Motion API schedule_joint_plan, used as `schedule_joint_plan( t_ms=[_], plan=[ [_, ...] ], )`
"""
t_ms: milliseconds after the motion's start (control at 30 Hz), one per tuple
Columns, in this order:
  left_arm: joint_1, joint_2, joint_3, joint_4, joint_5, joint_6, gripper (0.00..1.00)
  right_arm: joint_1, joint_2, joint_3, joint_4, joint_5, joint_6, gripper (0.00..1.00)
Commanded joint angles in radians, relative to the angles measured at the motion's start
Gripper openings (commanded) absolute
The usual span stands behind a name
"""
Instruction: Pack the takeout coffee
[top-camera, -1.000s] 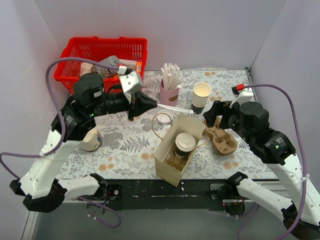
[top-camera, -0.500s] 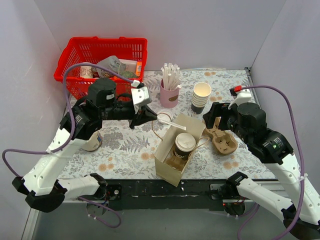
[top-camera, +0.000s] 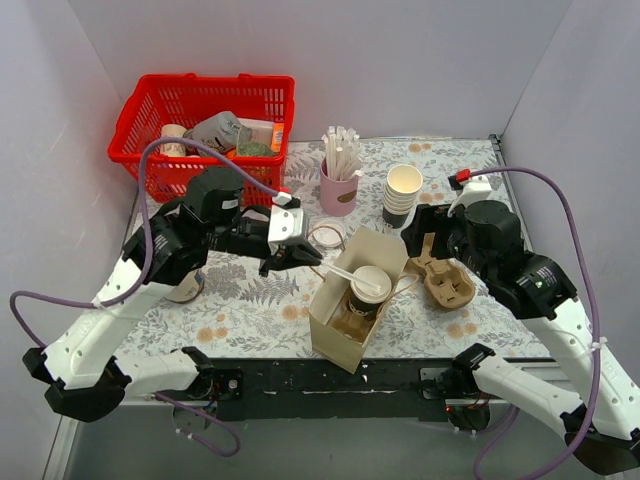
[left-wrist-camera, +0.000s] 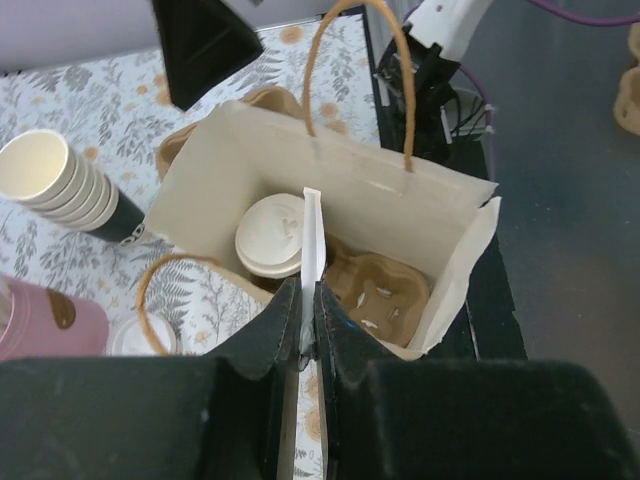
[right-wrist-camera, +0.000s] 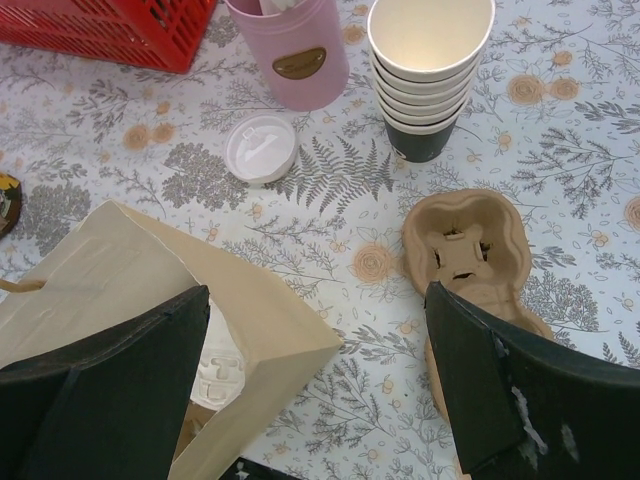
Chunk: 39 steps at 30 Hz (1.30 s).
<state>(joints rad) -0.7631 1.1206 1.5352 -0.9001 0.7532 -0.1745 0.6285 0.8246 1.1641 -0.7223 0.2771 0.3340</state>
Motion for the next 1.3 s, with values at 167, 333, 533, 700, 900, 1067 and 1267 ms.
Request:
schedule_joint_plan(
  t_ms=[167, 333, 533, 700, 900, 1067, 1267],
  plan=[
    [-0.177, 0.179, 0.219, -0.184, -0.126, 0.265, 0.00, -0.004, 0.011, 0.006, 0.043, -0.019, -0.030, 0.96],
    [-0.179, 0.269, 0.350, -0.347, -0.098, 0.496, 0.00, -0.006, 0.013, 0.020, 0.044, -0.004, -0.009, 0.96],
    [-0.179, 0.233, 0.382, -0.480, -0.088, 0.680, 0.00, -0.006, 0.022, 0.017, 0.017, 0.031, 0.004, 0.96],
    [-0.179, 0.179, 0.342, -0.484, -0.054, 0.708, 0.00, -0.006, 0.057, 0.019, -0.017, 0.037, 0.020, 0.96],
    [-0.188, 0.143, 0.209, -0.482, 0.043, 0.779, 0.00, -0.006, 0.085, 0.008, -0.006, 0.027, 0.045, 0.96],
    [-0.206, 0.163, 0.175, -0.482, 0.049, 0.773, 0.00, -0.006, 0.108, 0.003, 0.000, 0.007, 0.053, 0.96],
    [-0.216, 0.168, 0.160, -0.482, 0.049, 0.768, 0.11, -0.006, 0.116, -0.009, 0.009, -0.010, 0.057, 0.96]
  ],
)
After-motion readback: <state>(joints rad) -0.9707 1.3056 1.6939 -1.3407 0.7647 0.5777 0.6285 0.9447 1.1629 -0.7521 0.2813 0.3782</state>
